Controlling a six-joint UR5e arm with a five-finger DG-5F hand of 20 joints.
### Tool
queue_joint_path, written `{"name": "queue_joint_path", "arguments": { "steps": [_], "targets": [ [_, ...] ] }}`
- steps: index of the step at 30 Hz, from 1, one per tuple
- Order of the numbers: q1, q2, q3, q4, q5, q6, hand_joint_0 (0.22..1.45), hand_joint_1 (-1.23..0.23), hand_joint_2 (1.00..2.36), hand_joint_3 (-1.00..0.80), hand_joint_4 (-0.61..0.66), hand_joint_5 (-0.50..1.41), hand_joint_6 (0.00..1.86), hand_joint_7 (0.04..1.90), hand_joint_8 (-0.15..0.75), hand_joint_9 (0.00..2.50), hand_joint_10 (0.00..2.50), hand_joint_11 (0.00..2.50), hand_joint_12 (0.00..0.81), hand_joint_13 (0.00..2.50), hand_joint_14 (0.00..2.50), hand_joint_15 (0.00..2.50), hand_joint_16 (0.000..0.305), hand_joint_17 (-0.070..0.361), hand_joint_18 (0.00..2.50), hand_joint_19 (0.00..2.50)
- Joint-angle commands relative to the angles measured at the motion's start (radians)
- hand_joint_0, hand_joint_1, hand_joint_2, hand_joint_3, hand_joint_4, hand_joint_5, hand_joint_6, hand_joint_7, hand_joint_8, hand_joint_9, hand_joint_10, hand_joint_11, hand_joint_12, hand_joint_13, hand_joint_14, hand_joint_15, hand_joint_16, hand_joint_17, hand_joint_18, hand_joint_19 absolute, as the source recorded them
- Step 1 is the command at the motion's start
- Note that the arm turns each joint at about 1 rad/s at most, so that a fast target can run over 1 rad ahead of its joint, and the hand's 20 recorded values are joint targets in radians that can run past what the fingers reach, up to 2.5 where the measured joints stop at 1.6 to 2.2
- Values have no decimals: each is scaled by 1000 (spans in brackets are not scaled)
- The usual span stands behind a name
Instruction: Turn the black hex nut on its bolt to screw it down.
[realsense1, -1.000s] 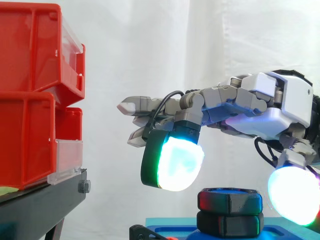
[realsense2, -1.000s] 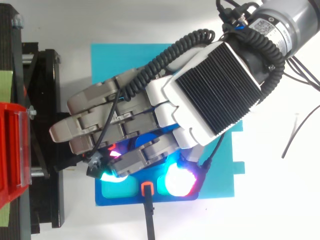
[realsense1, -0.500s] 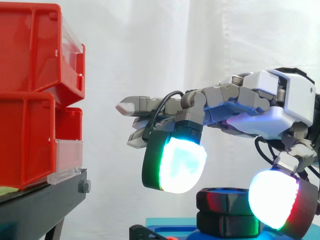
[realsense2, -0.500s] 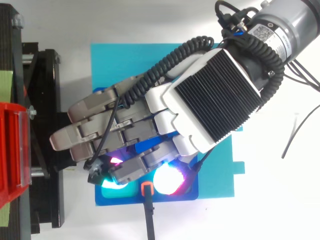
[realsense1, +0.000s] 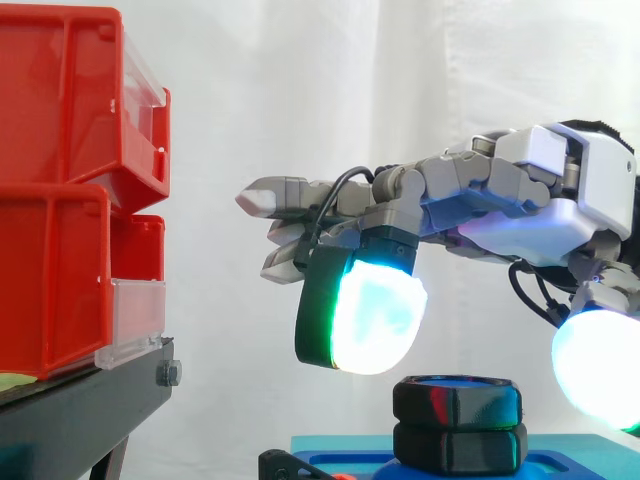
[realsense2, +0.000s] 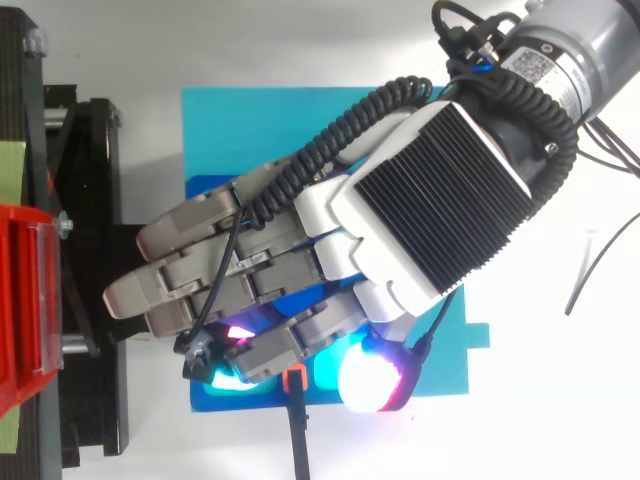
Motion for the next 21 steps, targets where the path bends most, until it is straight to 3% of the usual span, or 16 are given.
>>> {"name": "queue_joint_path", "arguments": {
  "steps": [1, 12, 17, 21],
  "targets": [
    [0, 0, 4, -15, -1, -1, 498, -621, 1000, -462, 343, -114, 501, 983, 390, 413, 1, 86, 313, 150, 0, 0, 47, 106, 42, 296],
    [-11, 0, 15, -21, -19, -21, 381, -476, 1000, -500, 350, -128, 502, 902, 408, 418, 2, 97, 330, 151, 0, 0, 51, 114, 53, 298],
    [-17, 0, 19, -52, -26, -21, 375, -484, 1000, -500, 359, -129, 501, 902, 408, 416, 2, 97, 330, 150, 0, 0, 51, 114, 54, 296],
    [-22, 0, 50, -113, -26, -30, 421, -555, 1000, -500, 331, -131, 502, 905, 384, 404, 2, 87, 308, 136, 0, 0, 46, 104, 31, 294]
  ]
}}
